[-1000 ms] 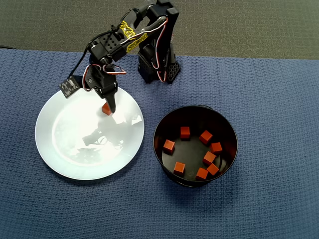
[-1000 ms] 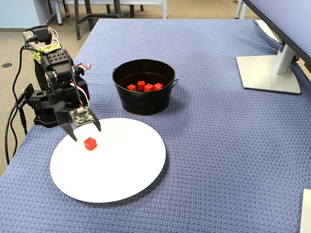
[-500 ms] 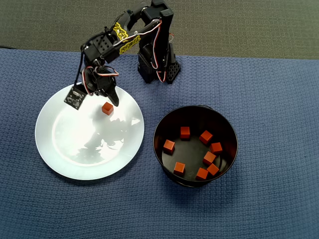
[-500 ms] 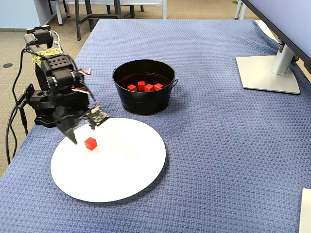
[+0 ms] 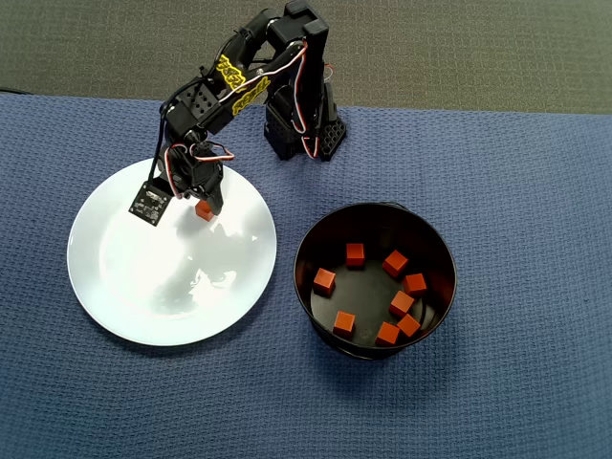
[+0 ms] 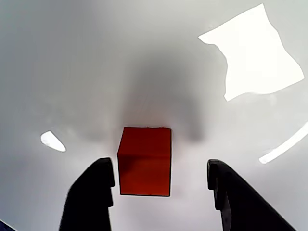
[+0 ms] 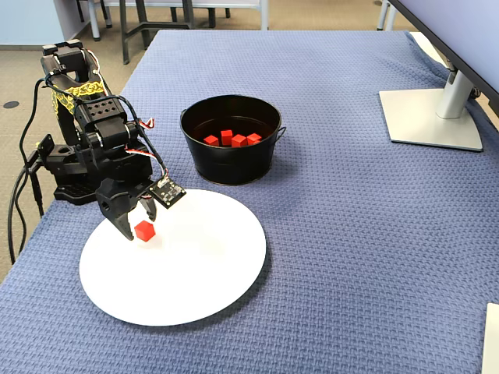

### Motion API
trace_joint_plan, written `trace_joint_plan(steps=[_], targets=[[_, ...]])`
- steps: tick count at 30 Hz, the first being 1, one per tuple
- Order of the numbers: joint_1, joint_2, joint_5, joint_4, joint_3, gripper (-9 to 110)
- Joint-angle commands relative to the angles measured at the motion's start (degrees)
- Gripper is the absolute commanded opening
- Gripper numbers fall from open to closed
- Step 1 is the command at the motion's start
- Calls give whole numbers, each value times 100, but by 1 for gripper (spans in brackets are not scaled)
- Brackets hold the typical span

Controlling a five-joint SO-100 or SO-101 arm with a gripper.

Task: Pick up the red cubes from the white plate and place them in the black recipient

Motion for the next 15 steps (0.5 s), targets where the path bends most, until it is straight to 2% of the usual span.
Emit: trace_joint_plan(steps=[1, 5, 8, 12, 15], targets=[[-53, 62, 44, -185, 70, 8], [-79, 149, 132, -343, 229, 0], [-149, 229, 308, -422, 264, 0], [-519, 817, 1406, -431, 97, 0], [-896, 1459, 2206, 237, -299, 0]])
